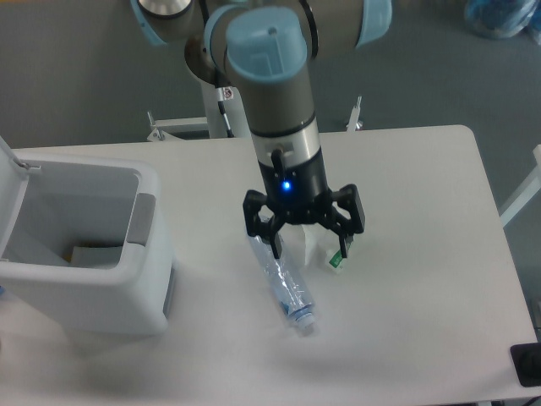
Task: Place the trash in the trash can
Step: 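Lower the open gripper over the clear plastic bottle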
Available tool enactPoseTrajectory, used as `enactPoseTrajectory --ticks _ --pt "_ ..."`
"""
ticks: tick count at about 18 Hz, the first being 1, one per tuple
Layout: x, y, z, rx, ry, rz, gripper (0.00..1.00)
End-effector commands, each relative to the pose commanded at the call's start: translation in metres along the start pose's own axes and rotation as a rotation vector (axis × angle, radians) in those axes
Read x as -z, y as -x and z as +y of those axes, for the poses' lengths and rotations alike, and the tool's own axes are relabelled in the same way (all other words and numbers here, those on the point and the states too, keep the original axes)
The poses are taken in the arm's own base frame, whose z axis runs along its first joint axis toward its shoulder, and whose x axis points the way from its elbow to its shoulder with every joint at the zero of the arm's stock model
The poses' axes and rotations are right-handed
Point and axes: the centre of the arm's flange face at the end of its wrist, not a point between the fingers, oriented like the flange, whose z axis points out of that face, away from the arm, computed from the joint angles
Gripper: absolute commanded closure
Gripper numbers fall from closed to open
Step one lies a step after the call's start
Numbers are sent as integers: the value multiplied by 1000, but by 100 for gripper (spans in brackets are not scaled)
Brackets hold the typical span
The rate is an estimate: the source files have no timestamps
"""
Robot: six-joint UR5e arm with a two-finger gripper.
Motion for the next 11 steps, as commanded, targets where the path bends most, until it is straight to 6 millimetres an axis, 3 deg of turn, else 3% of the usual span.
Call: enactPoseTrajectory --ticks 3,9,11 --pt "-28 -3 -2 52 23 22 0" --pt "-110 -12 -3 180 92 119 0" --pt "-126 0 4 217 114 124 0"
